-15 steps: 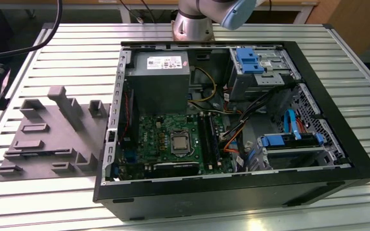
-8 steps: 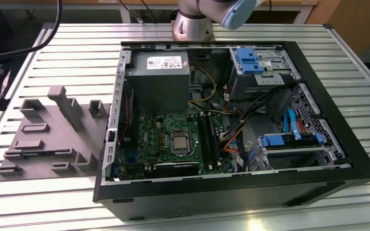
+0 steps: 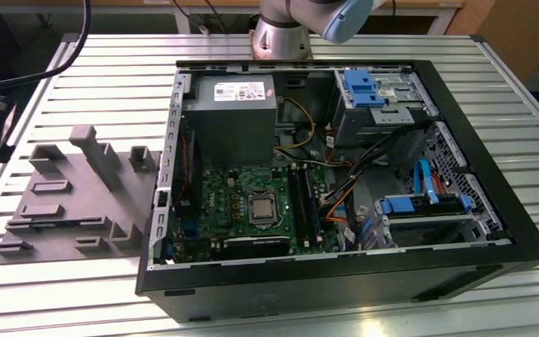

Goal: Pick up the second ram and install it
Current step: 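Reach for the second ram, then pick up the second ram and move it above second insertion slot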

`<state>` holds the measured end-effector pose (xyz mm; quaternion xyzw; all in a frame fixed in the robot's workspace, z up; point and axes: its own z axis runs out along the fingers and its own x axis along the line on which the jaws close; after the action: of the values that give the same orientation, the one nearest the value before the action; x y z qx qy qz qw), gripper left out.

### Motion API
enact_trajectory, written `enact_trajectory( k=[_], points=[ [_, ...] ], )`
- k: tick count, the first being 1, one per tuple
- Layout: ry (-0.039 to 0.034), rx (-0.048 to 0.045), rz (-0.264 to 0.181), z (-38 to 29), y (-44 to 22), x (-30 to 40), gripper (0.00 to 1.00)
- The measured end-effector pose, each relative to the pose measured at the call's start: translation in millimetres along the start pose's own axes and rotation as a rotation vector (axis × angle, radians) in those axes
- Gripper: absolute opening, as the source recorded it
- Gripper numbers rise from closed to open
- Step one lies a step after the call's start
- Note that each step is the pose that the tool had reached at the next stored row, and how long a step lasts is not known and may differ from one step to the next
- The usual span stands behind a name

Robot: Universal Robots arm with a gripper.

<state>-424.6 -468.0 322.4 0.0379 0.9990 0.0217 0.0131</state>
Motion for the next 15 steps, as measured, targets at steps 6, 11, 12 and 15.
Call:
enact_trajectory(
  k=[6,11,12,15],
  points=[
    [0.0001,0.0000,0.000,0.6,-0.1,0.2,0.11],
    [0.0000,0.0000,-0.001,0.6,-0.1,0.1,0.11],
    [0.0001,-0.0001,-0.002,0.6,-0.1,0.2,0.11],
    [0.0004,-0.0001,-0.008,0.6,0.0,0.2,0.11]
  ],
)
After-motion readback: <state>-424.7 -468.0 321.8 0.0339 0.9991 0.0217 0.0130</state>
